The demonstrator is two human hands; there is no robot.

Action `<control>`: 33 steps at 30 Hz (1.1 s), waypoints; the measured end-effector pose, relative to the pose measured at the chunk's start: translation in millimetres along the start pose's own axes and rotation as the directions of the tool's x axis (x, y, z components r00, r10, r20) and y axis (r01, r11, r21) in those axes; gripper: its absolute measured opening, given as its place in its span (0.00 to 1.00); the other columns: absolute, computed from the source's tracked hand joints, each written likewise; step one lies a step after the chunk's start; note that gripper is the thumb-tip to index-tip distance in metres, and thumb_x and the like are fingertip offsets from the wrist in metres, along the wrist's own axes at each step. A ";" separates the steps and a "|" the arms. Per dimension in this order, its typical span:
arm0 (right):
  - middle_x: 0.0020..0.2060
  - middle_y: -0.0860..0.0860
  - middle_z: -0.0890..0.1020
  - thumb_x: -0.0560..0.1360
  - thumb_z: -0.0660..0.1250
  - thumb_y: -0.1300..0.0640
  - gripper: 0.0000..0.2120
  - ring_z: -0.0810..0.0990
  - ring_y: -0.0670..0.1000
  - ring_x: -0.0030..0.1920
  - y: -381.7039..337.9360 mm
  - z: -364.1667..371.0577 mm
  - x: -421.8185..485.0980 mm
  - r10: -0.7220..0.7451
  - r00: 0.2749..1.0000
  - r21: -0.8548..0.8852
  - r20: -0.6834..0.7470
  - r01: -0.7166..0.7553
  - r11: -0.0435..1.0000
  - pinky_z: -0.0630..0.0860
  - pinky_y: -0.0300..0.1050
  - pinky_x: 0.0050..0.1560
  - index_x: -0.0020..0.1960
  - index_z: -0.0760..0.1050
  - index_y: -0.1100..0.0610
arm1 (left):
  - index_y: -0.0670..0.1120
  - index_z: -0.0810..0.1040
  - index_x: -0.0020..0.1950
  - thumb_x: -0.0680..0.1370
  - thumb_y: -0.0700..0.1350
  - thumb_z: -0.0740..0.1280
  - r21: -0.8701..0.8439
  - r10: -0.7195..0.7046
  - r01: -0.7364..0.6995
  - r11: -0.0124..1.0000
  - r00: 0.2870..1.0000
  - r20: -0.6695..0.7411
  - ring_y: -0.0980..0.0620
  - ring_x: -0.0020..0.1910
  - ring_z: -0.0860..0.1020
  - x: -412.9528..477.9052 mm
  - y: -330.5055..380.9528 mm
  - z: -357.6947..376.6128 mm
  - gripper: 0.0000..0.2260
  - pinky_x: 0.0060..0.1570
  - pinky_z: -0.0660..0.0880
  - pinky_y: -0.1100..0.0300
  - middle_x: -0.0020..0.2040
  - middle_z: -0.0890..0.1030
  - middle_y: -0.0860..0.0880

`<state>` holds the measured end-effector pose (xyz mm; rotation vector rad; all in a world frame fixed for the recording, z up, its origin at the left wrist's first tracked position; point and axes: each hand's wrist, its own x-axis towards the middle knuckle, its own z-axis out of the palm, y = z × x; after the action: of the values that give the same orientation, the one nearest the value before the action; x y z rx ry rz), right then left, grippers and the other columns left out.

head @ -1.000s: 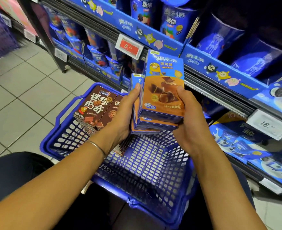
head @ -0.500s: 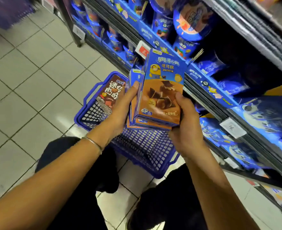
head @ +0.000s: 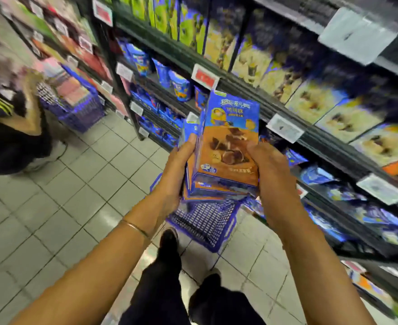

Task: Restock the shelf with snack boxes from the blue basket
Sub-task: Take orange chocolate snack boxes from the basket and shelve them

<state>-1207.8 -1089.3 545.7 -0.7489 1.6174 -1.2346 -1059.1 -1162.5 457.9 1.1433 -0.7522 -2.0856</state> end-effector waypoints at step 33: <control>0.47 0.47 0.84 0.78 0.67 0.48 0.07 0.82 0.46 0.46 -258.3 -156.1 -77.5 -0.472 0.753 -0.287 -0.458 0.378 0.880 0.75 0.44 0.46 0.53 0.78 0.50 | 0.44 0.85 0.65 0.78 0.64 0.72 0.137 -0.183 0.124 0.983 0.751 0.634 0.37 0.51 0.86 -56.0 154.4 280.3 0.27 0.50 0.82 0.44 0.62 0.85 0.39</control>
<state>-1340.6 -1041.9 823.6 -0.9994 2.0904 -1.7531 -1240.1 -1168.7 727.5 0.5019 -1.0983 -2.6480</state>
